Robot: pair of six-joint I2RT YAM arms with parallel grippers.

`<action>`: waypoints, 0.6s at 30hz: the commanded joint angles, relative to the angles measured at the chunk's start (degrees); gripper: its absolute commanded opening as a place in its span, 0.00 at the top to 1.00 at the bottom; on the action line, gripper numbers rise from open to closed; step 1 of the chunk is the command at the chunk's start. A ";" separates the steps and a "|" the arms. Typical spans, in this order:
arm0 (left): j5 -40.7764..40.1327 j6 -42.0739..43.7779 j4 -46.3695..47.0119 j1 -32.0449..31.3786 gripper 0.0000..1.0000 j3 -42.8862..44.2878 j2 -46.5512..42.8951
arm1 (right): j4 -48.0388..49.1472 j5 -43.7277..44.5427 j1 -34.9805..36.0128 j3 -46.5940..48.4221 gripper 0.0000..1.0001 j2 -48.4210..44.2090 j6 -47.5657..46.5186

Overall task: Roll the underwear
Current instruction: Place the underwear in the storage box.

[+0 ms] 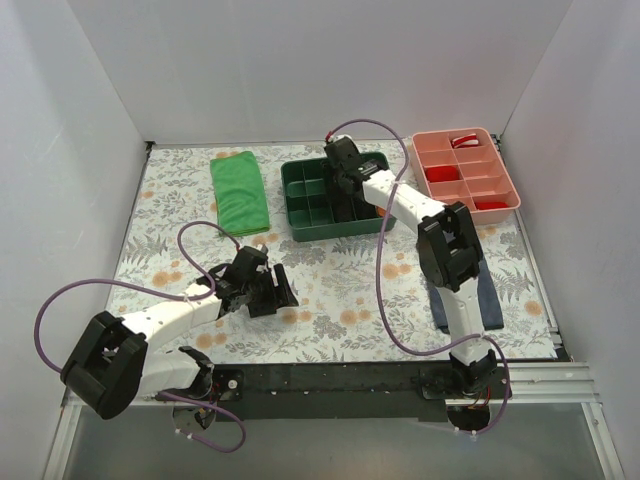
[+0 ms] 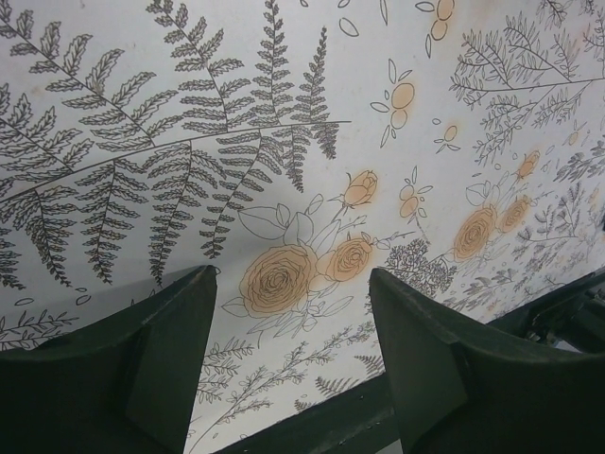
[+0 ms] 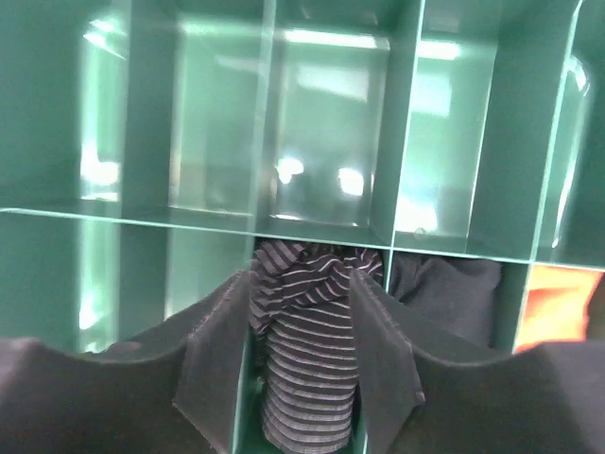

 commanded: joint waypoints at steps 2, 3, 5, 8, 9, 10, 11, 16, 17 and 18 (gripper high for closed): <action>-1.74 1.82 -2.70 0.33 0.34 2.62 0.57 | 3.65 -1.62 0.48 -0.18 0.40 -7.09 -1.86; -1.83 2.00 -2.88 0.33 0.34 2.89 0.66 | 4.35 -1.71 0.48 -0.28 0.38 -7.80 -2.03; -2.44 2.26 -3.75 0.33 0.34 3.67 0.83 | 4.43 -0.57 0.48 -2.46 0.38 -10.07 -1.07; -2.54 2.44 -3.76 0.33 0.34 4.29 1.27 | 4.80 0.31 0.48 -5.11 0.51 -11.93 -0.72; -2.45 2.70 -3.84 0.33 0.34 4.56 1.53 | 4.88 0.05 0.48 -5.64 0.61 -11.85 -0.72; -2.45 2.79 -4.28 0.33 0.34 4.73 1.71 | 4.89 -0.56 0.40 -5.64 0.70 -11.59 -0.72; -2.62 2.88 -4.54 0.33 0.34 5.08 2.06 | 4.71 -1.26 0.31 -5.47 0.95 -11.23 -0.63; -3.06 2.62 -4.99 0.33 0.33 5.26 1.54 | 4.00 -4.26 -0.22 -3.36 0.99 -7.63 0.51; -3.06 2.62 -4.90 0.33 0.33 5.26 1.54 | 4.62 -4.78 -0.31 -3.27 0.99 -7.28 0.34; -2.98 2.53 -4.99 0.33 0.34 5.17 1.62 | 4.71 -5.57 -0.57 -3.18 0.99 -6.49 0.42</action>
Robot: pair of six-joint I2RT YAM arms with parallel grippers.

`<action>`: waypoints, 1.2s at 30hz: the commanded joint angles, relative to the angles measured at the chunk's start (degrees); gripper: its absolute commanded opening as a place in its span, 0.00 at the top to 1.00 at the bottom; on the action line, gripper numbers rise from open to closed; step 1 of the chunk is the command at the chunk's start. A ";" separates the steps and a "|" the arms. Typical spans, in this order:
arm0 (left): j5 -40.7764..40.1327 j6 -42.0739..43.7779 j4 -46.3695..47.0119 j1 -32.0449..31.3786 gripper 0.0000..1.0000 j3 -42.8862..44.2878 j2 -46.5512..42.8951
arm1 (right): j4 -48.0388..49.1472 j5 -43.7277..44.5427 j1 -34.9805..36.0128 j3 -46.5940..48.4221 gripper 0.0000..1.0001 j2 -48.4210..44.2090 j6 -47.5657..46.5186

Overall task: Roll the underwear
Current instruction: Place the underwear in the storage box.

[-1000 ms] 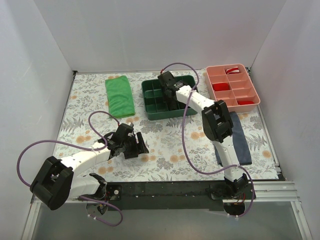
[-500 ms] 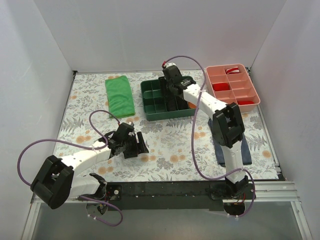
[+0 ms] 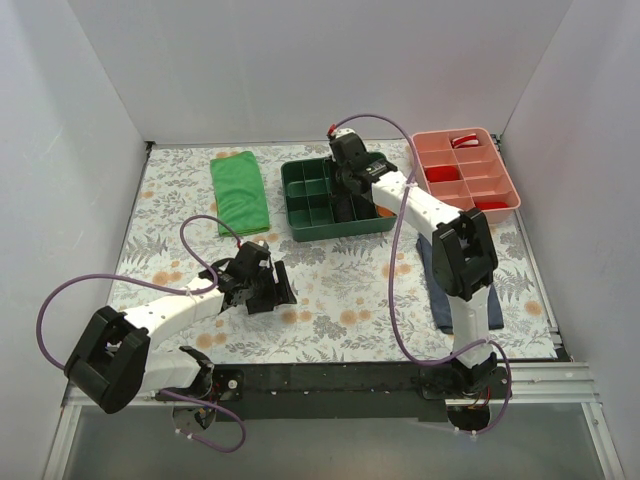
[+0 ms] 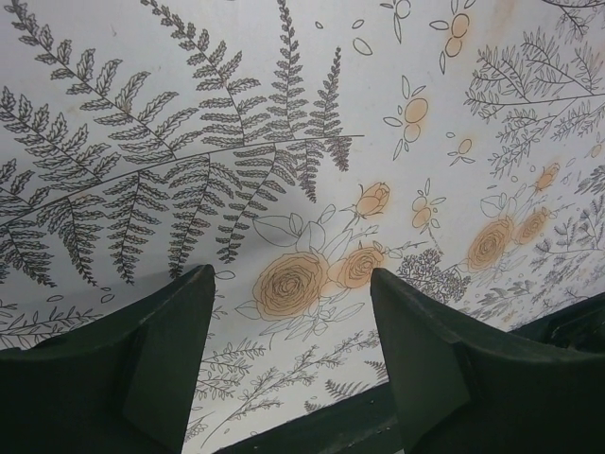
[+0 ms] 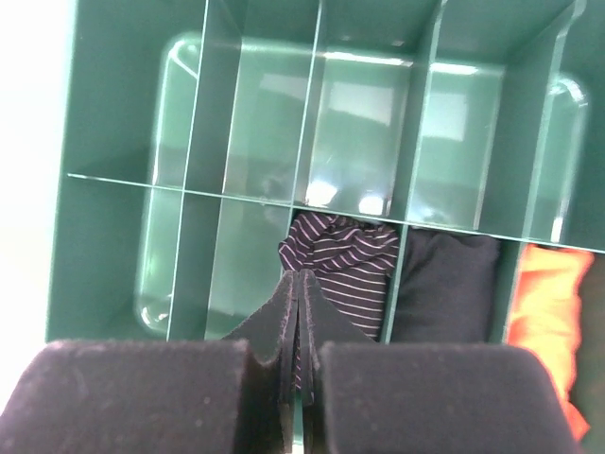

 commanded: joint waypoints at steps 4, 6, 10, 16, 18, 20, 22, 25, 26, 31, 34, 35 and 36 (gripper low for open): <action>-1.01 0.78 -0.88 0.33 0.33 1.65 -0.06 | 1.71 -4.05 -1.21 3.01 0.99 3.90 1.06; -1.01 0.96 -0.79 0.33 0.33 1.48 0.12 | 1.80 -4.23 -1.21 2.92 0.99 4.69 0.97; -0.92 1.04 -0.44 0.33 0.34 1.48 0.82 | 1.98 -5.28 -1.38 3.01 0.99 6.36 1.06; -1.01 1.04 -0.26 0.25 0.34 1.13 0.91 | 2.33 -5.99 -1.56 3.53 0.99 8.12 0.71; -0.92 0.96 -0.26 0.33 0.34 1.04 1.00 | 1.02 -5.99 -1.65 4.50 0.99 9.09 0.62; -0.92 0.96 -0.26 0.33 0.34 1.04 1.00 | 0.31 -5.29 -1.73 5.03 0.99 9.44 0.45; -0.83 0.96 -0.09 0.25 0.34 0.95 1.08 | 0.05 -5.28 -1.65 5.03 0.99 9.27 0.01; -0.83 1.04 -0.09 0.33 0.34 1.04 1.00 | 1.01 -5.20 -1.65 3.54 0.99 7.69 -0.17; -0.92 0.96 0.00 0.33 0.34 1.04 1.00 | 1.36 -4.94 -1.65 3.28 0.99 6.82 -0.34; -1.01 0.25 0.09 0.33 0.35 0.69 -0.40 | 0.84 -3.97 -1.65 4.77 0.99 5.75 -0.79; -1.36 0.78 -0.61 0.33 0.35 1.04 -0.41 | 0.75 -3.97 -1.65 5.90 0.99 5.66 -1.49; -1.45 0.95 -0.79 0.33 0.35 1.39 -0.24 | 0.14 -3.88 -1.65 6.52 0.99 6.10 -1.66; -1.54 1.04 -1.05 0.33 0.35 1.39 -0.41 | -0.56 -3.70 -1.65 8.09 0.99 6.28 -1.84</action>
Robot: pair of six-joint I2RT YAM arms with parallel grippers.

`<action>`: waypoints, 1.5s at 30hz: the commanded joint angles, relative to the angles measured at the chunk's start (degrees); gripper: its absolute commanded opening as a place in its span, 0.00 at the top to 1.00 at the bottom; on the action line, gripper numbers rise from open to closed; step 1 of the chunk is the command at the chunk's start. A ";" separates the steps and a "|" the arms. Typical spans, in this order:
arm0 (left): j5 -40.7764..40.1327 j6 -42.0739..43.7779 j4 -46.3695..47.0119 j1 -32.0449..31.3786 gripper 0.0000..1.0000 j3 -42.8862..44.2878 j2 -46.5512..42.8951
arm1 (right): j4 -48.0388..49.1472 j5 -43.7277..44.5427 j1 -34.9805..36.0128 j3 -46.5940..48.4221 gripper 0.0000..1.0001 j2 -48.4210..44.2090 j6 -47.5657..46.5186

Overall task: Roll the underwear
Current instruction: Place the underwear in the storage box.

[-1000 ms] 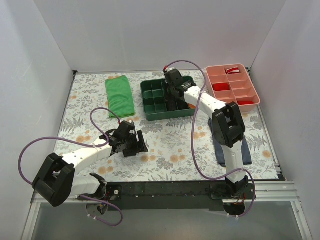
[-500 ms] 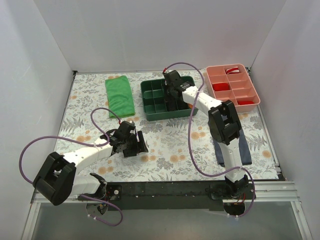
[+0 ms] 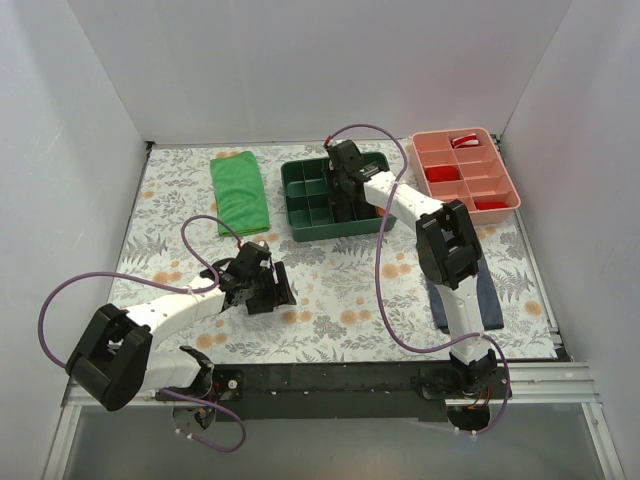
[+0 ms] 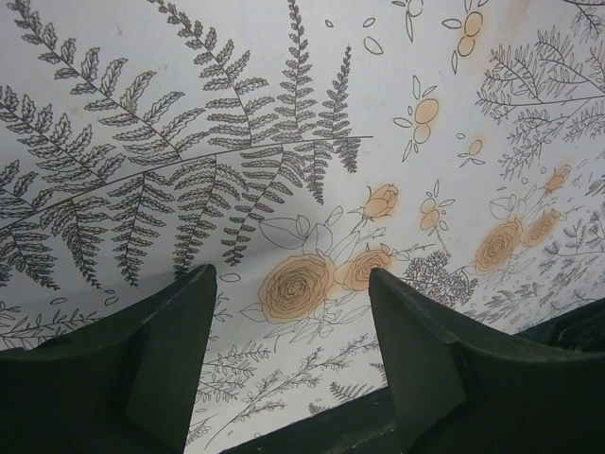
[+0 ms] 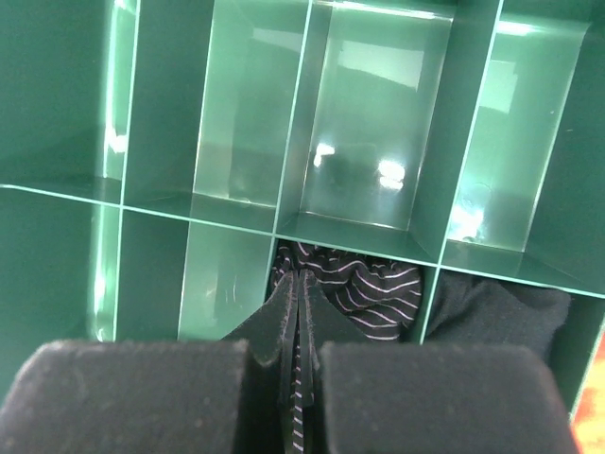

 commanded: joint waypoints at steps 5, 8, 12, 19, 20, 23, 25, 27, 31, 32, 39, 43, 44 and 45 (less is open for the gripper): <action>-1.49 0.78 -1.14 0.31 0.35 1.30 -2.25 | -0.80 1.11 -0.14 4.92 0.99 -3.53 -1.51; -1.67 0.61 -1.49 0.31 0.35 1.48 -2.51 | 0.26 0.84 -0.14 2.98 0.97 -4.94 -1.42; -2.37 0.96 -1.75 0.31 0.35 1.65 -2.34 | -0.26 0.93 -0.14 2.89 0.95 -5.12 -1.51; -2.02 1.22 -2.19 0.31 0.35 2.27 -2.07 | -0.08 2.34 -0.14 1.04 0.95 -5.21 -0.90; -2.11 1.22 -2.28 0.31 0.35 2.27 -2.16 | -0.70 2.42 -0.14 1.57 0.95 -3.99 -0.90; -2.28 0.96 -2.37 0.31 0.35 1.83 -2.51 | -0.18 1.64 -0.14 2.54 0.96 -2.58 -0.63; -2.11 0.69 -2.02 0.31 0.35 1.48 -2.43 | 1.84 0.76 -0.14 2.01 0.96 -2.05 -0.55; -1.76 0.69 -1.93 0.31 0.35 1.30 -2.08 | 0.36 0.76 -0.14 4.20 0.96 0.06 -0.11; -1.93 0.87 -2.02 0.31 0.35 1.39 -1.90 | -0.88 -0.56 -0.14 7.21 0.96 2.17 0.42; -1.93 0.87 -2.02 0.31 0.35 1.39 -1.90 | -0.79 -0.48 -0.14 6.68 0.96 2.17 0.86; -1.85 0.78 -1.67 0.31 0.35 1.39 -1.37 | -1.84 0.05 -0.14 4.74 0.97 3.22 0.60; -1.58 0.87 -1.32 0.31 0.36 1.48 -0.93 | -2.98 -0.21 -0.14 4.91 0.97 4.19 0.07; -1.67 0.96 -1.40 0.31 0.36 1.57 -0.85 | -3.51 -0.39 -0.14 5.52 0.97 4.63 0.07; -1.67 0.96 -1.49 0.31 0.36 1.65 -0.84 | -3.86 -0.13 -0.14 5.79 0.97 4.81 0.07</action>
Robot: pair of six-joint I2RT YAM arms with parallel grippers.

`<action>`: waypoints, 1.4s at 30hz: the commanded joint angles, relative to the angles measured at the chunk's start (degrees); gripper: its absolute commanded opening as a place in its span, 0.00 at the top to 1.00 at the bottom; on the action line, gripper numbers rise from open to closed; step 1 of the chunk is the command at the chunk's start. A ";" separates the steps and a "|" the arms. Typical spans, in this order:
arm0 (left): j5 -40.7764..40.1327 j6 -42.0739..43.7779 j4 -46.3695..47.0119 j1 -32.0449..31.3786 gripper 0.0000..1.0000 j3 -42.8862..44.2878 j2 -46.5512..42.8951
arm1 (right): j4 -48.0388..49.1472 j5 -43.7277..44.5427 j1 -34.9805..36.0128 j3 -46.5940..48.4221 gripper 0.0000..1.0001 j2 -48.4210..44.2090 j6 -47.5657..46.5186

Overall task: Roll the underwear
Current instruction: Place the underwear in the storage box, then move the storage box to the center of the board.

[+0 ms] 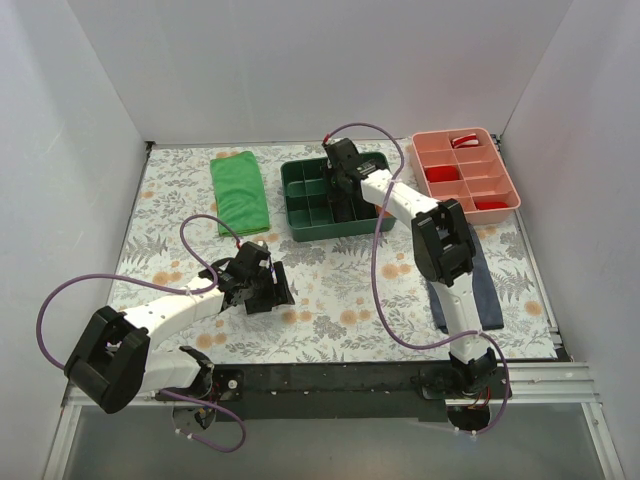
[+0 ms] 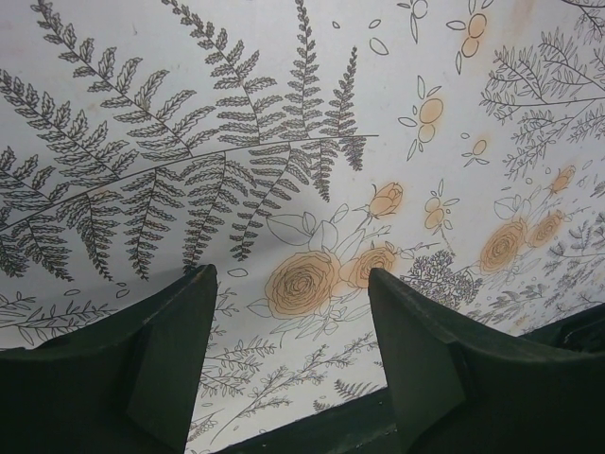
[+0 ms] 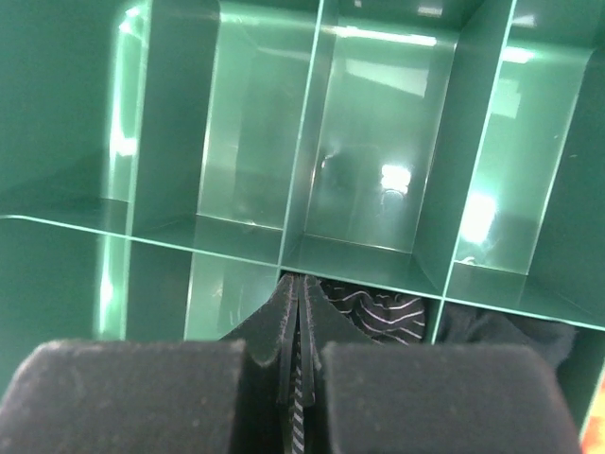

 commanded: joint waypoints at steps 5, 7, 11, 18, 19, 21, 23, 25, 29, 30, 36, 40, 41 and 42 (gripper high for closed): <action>-0.45 0.70 -0.09 0.31 0.36 1.50 0.21 | -3.96 1.08 -0.10 2.35 0.97 2.78 -0.48; -0.45 0.52 -0.18 0.31 0.35 1.33 0.03 | -4.93 1.43 -0.10 3.49 0.97 3.04 -0.65; -0.45 0.08 -0.18 0.31 0.36 0.98 -0.85 | -1.87 1.17 -0.10 0.69 0.95 0.15 -1.88; -0.53 0.17 -0.36 0.31 0.34 1.77 -1.11 | 0.00 2.84 -0.10 1.82 0.68 -4.60 -2.59; -0.79 0.17 -0.44 0.31 0.34 2.03 -1.20 | -0.01 3.02 -0.10 1.91 0.65 -5.30 -2.59; -0.97 0.17 -0.79 0.31 0.34 2.38 -1.20 | -0.10 3.80 -0.10 1.73 0.56 -6.00 -2.68; -1.32 0.17 -0.97 0.31 0.33 2.56 -1.38 | -0.27 4.07 -0.10 1.03 0.54 -7.67 -2.50; -1.41 -0.01 -1.32 0.31 0.33 2.47 -1.73 | 0.08 3.90 -0.10 -2.21 0.53 -10.99 -1.71; -1.94 -0.01 -1.68 0.31 0.33 2.56 -2.08 | 3.68 2.23 -0.10 -11.87 0.53 -18.74 -0.66; -2.11 -0.01 -2.02 0.31 0.33 2.64 -2.08 | 3.86 0.31 -0.10 -13.72 0.53 -20.41 -0.48; -3.00 0.52 -1.68 0.31 0.31 3.78 -1.82 | 5.78 -7.08 0.17 -31.46 0.53 -32.71 1.28; -2.91 0.70 -1.33 0.31 0.27 4.93 -1.11 | 7.37 -14.89 0.61 -39.48 0.52 -38.17 1.90; -2.91 0.70 -1.15 0.31 0.24 5.19 -1.03 | 6.85 -15.61 0.69 -40.62 0.52 -38.26 1.81; -2.91 0.87 -0.97 0.40 0.22 5.46 -0.94 | 6.41 -15.79 0.70 -40.72 0.51 -38.18 1.98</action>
